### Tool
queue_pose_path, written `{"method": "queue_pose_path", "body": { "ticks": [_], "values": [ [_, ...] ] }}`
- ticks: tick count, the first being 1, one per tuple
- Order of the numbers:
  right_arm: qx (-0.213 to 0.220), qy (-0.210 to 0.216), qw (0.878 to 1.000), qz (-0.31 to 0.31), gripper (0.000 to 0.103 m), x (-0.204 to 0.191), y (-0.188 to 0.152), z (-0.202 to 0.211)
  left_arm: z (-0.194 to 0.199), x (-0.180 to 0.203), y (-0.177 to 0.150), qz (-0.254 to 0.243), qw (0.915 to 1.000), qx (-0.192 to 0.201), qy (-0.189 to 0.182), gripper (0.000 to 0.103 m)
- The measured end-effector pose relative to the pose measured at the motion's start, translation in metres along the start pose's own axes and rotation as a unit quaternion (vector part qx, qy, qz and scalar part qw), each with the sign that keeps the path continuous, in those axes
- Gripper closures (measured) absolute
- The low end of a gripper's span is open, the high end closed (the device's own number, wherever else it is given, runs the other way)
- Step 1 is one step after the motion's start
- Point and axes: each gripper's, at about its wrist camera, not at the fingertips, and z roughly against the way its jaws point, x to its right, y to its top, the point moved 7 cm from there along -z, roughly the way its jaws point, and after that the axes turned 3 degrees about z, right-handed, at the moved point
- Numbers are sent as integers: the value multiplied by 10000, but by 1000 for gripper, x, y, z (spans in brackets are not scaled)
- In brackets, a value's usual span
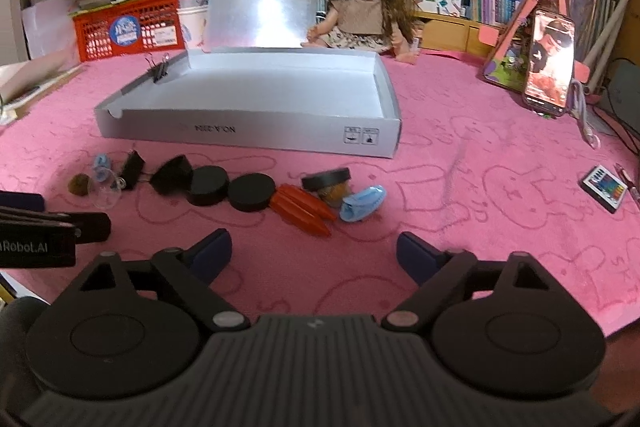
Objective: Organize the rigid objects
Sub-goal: 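Grasp the orange stick with the right tool while the left tool grasps the clear suction cup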
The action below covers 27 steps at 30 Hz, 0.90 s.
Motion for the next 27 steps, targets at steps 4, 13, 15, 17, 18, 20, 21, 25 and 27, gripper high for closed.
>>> {"method": "queue_pose_path", "body": {
  "ticks": [4, 13, 15, 17, 18, 20, 21, 25, 27],
  "values": [
    [121, 103, 9999, 21, 17, -1, 4, -1, 4, 4, -1, 29, 9996, 26, -265, 43],
    [281, 257, 9993, 65, 52, 5, 7, 2, 13, 11, 3, 76, 9972, 146, -735, 72],
    [366, 346, 9986, 169, 55, 0, 7, 5, 11, 12, 5, 71, 9975, 218, -672, 72],
    [397, 422, 9979, 276, 56, -4, 7, 5, 8, 12, 7, 41, 9981, 276, -551, 72],
    [401, 447, 9977, 323, 59, -6, 8, 4, 7, 13, 9, 10, 9982, 303, -509, 72],
    [393, 470, 9974, 382, 65, -9, 9, 2, 4, 14, 10, -42, 9984, 332, -458, 72],
    [382, 496, 9973, 390, 69, -9, 9, 2, 2, 15, 10, -65, 9985, 337, -437, 72],
    [341, 501, 9971, 463, 70, -10, 9, -2, -5, 17, 9, -81, 9985, 291, -449, 72],
    [311, 490, 9973, 447, 71, -8, 9, -5, -8, 18, 9, -66, 9985, 270, -467, 72]
  ]
}}
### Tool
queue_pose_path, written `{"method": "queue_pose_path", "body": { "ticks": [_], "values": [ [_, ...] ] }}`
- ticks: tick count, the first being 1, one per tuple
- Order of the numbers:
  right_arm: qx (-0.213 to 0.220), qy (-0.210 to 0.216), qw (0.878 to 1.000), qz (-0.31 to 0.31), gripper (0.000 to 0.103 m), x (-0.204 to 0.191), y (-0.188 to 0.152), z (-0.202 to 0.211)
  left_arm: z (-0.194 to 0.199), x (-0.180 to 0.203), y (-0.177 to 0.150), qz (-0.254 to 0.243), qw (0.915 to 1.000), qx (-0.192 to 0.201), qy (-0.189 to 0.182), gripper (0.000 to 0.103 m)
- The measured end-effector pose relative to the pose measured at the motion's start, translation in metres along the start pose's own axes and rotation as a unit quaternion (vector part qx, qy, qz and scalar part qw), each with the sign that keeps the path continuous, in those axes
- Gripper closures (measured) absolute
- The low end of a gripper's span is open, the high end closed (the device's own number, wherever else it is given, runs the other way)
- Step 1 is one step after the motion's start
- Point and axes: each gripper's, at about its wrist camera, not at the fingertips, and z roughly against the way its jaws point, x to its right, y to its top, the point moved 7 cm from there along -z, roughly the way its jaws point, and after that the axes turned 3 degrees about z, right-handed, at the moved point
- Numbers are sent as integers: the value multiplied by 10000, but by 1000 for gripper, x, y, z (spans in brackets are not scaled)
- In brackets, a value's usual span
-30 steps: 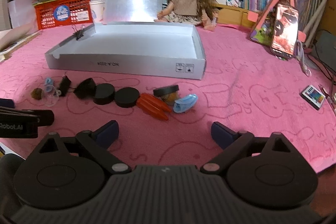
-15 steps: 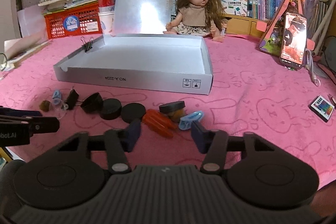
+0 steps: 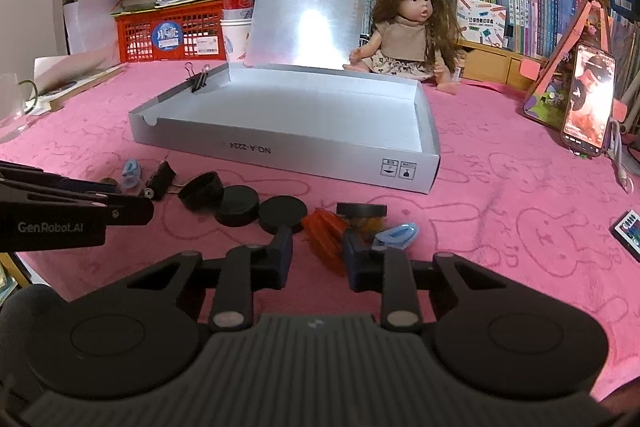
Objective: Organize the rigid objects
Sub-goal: 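Grasp the orange stick with the right tool while the left tool grasps the clear suction cup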
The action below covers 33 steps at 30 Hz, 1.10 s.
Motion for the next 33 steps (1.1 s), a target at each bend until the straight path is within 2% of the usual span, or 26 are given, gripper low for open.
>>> {"method": "queue_pose_path", "body": {
  "ticks": [8, 12, 15, 22, 33],
  "values": [
    [64, 29, 9999, 108, 71, -2, 0, -7, -6, 2, 0, -60, 10000, 49, 54, 72],
    [112, 55, 9997, 204, 86, -7, -1, -5, -6, 3, 0, -75, 9999, 63, 135, 77],
    [197, 27, 9996, 193, 90, -9, 1, -1, -3, 4, 0, -73, 9999, 81, 30, 77],
    [295, 40, 9995, 123, 90, -8, 9, 8, 11, 6, 8, -53, 9998, 195, -90, 77],
    [291, 80, 9992, -278, 90, 2, 24, 11, 12, 3, 34, 143, 9994, 78, -311, 77]
  ]
}}
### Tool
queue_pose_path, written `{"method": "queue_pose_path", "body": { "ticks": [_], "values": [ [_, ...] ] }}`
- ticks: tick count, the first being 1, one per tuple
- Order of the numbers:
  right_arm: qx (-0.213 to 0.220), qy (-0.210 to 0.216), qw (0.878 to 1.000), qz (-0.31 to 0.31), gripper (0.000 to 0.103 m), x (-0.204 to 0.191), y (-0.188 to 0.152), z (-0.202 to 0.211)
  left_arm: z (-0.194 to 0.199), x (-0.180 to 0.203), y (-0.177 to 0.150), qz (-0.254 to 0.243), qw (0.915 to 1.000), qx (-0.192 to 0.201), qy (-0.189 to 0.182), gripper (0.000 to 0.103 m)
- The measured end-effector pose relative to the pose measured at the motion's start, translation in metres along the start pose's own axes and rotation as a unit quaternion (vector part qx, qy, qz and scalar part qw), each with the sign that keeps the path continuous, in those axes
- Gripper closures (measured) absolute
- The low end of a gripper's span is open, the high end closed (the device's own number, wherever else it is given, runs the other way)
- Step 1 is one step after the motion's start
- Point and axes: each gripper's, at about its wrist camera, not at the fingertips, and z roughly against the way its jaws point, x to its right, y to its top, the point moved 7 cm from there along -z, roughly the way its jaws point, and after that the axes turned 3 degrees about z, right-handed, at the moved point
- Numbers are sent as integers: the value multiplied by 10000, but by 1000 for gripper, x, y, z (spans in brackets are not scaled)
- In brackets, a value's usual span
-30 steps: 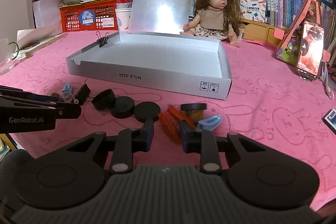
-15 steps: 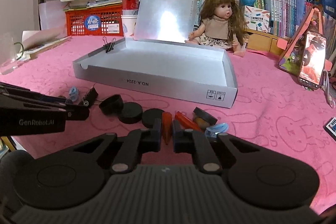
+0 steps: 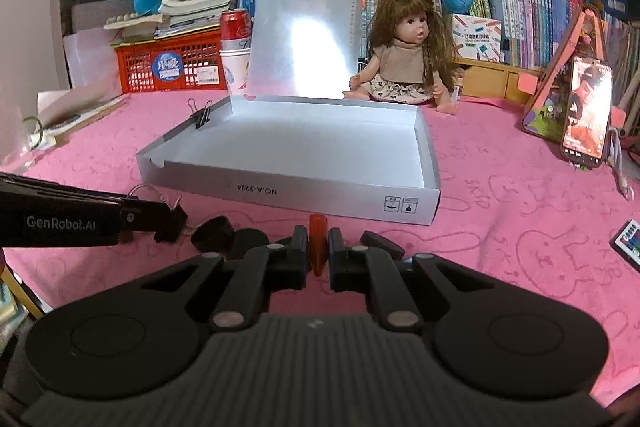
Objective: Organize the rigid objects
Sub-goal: 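Grasp the orange stick with the right tool while the left tool grasps the clear suction cup, then carry the orange stick and suction cup over the white box with both tools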
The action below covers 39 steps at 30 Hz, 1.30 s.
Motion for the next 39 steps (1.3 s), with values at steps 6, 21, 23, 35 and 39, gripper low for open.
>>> {"method": "queue_pose_path", "body": {
  "ticks": [6, 21, 23, 35, 39],
  "values": [
    [-15, 29, 9995, -307, 90, 11, 13, -2, -7, 0, 20, -49, 10000, -20, -23, 77],
    [-338, 331, 9943, -955, 90, 39, 63, -47, -68, -4, 88, 200, 9986, -475, -148, 77],
    [-510, 428, 9917, -1104, 90, 42, 65, -58, -82, -8, 91, 299, 9972, -655, -176, 77],
    [-1224, 288, 9792, -1595, 90, 58, 57, -109, -133, -20, 85, 522, 9923, -1124, 26, 77],
    [-1320, 219, 9789, -1547, 90, 57, 52, -115, -139, -18, 80, 477, 9918, -1185, 59, 77]
  ]
}}
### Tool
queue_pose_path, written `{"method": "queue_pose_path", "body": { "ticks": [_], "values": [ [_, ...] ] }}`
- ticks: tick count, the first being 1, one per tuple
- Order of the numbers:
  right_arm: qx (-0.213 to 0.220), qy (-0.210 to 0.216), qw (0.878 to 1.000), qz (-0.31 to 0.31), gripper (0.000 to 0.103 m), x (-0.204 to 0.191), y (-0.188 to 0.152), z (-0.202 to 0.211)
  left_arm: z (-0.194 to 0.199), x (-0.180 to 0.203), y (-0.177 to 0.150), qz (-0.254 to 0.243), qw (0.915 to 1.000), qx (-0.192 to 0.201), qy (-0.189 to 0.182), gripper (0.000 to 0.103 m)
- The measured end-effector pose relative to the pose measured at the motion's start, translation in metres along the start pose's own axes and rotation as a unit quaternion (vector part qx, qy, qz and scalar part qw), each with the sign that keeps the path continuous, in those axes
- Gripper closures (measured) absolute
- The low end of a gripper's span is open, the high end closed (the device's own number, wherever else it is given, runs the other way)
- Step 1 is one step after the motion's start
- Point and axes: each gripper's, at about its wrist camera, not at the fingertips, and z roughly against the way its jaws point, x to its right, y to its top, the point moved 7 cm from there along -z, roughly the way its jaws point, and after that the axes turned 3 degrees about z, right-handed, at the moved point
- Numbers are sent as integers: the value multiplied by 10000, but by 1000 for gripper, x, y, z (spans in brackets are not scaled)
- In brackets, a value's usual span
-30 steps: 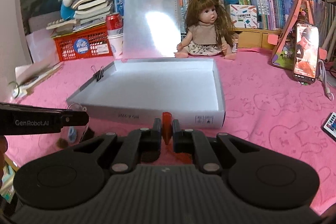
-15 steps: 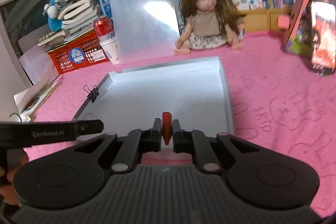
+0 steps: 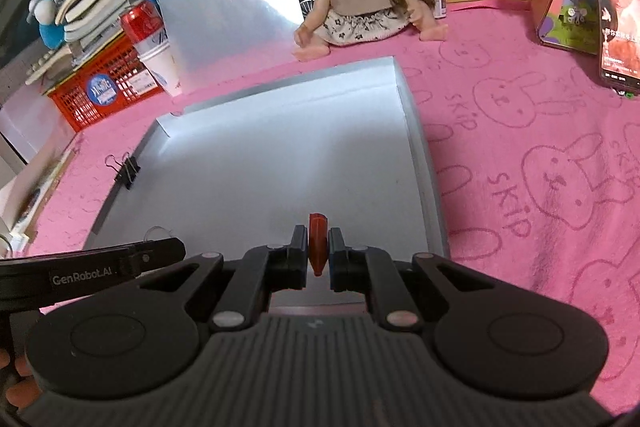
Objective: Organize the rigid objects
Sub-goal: 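Carry the orange stick and suction cup over the white box with both tools, then open the right tool dropping the orange stick while the left tool releases the suction cup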
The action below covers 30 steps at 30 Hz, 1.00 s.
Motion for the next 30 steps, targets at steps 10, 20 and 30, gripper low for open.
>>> {"method": "queue_pose_path", "body": {
  "ticks": [10, 20, 30],
  "values": [
    [-108, -67, 9999, 97, 90, -3, -2, -7, -4, 3, -3, -73, 9999, 10, 84, 77],
    [-59, -20, 9999, 100, 68, -4, -3, -3, 5, 6, -4, -203, 9996, 173, 94, 58],
    [117, 76, 9998, 107, 39, -4, -2, 9, 16, 6, -7, -236, 9994, 252, 83, 41]
  ]
}}
